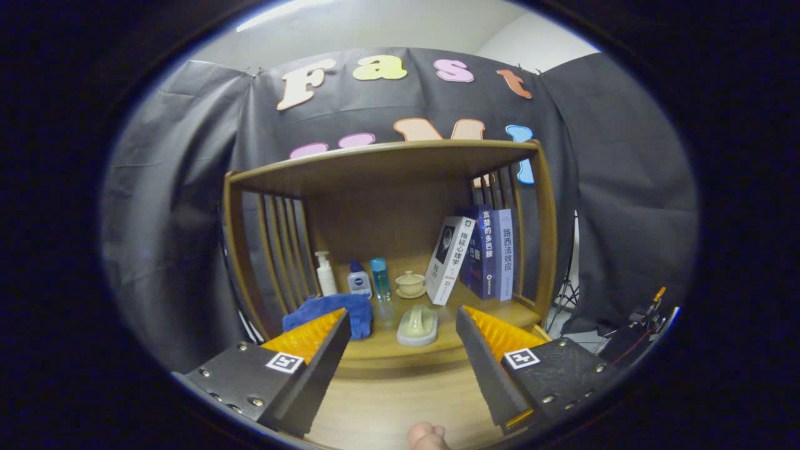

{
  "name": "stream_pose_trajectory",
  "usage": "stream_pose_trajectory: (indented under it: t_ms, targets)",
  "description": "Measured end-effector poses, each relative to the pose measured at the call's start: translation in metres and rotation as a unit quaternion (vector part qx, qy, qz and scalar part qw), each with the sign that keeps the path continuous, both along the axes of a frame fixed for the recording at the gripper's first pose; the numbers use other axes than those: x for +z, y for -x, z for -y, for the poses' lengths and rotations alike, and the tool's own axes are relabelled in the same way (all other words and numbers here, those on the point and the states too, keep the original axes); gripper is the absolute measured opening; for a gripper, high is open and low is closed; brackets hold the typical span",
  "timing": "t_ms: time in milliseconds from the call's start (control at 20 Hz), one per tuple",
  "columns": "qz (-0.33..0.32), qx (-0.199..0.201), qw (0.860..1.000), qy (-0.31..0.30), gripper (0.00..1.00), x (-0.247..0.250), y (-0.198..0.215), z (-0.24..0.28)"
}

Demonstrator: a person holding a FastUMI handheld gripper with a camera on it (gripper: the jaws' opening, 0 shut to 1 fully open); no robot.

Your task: Pull open the drawer, take out the items inside it, and place them on the countertop above the cabinet.

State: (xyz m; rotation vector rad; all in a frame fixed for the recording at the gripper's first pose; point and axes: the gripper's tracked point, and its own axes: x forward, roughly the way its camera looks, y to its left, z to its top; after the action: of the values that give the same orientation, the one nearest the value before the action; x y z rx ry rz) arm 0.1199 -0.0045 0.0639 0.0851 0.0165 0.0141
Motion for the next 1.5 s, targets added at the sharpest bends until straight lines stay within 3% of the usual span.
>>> stream_pose_trajectory:
  t_ms: [200,550,1150,1500]
  targets:
    - [-0.012,-0.005,1.000,0.008,1.00,-0.038,0.062,0.008]
    - [-0.040,-0.014,0.998,0.037,1.00,-0.122,0.122,0.010]
    - [-0.072,-0.001,0.997,0.040,1.00,-0.211,0.143,0.001]
    - [-0.096,0.010,0.992,0.083,1.00,-0.264,0.135,0.000]
